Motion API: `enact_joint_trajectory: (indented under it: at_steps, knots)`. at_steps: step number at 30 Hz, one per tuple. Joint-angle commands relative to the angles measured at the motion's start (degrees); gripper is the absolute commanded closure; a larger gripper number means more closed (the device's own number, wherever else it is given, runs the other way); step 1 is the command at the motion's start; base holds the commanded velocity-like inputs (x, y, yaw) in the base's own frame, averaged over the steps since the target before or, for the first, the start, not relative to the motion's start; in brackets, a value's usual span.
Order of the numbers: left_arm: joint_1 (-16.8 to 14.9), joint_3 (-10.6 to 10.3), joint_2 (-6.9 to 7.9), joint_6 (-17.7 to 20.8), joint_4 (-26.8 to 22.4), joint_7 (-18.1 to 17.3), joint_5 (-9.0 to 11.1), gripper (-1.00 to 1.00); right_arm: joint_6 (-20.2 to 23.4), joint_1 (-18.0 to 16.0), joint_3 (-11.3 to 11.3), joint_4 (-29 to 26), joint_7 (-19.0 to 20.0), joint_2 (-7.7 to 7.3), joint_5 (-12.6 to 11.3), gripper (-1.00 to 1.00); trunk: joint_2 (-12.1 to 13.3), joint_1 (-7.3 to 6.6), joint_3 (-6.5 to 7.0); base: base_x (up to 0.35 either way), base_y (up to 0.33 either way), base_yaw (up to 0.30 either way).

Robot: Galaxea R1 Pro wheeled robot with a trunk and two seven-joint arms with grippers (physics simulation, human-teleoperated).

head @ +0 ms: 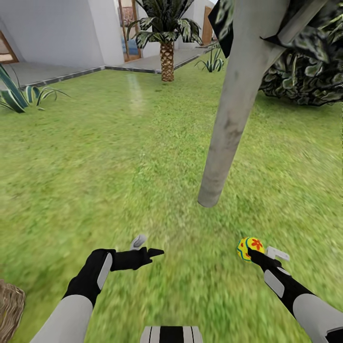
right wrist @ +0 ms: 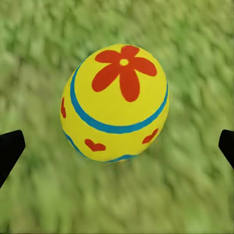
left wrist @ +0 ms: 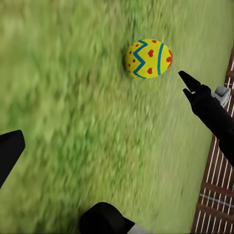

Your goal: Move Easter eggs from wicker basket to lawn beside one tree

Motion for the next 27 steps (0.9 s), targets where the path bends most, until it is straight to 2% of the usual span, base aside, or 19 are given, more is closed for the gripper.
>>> enact_joint_trajectory:
  at_steps: [1,16,21,27]
  knots:
    - [0.0,0.2,-0.06,0.5,0.0,0.0,0.1,-1.0,-0.1,0.0,0.5,0.0,-0.3,-0.04,-0.5,-1.0,0.0,-0.03,0.19,-0.002,0.0,0.0]
    - [0.0,0.2,-0.04,0.5,0.0,0.0,0.1,-1.0,-0.1,-0.1,0.4,-0.1,-0.2,-0.09,-0.7,-1.0,0.2,-0.42,3.51,-0.059,0.006,0.0]
    - [0.0,0.3,0.24,0.5,0.0,0.0,0.3,-1.0,0.2,0.0,0.5,-0.1,3.0,-0.04,-0.9,-1.0,0.3,-0.55,4.62,-0.116,0.019,0.0]
    - [0.0,0.4,0.29,0.6,0.0,0.0,0.3,-1.0,0.5,-0.1,0.2,-0.1,3.5,0.72,-1.0,-1.0,0.3,-0.7,5.95,-0.063,0.009,0.0]
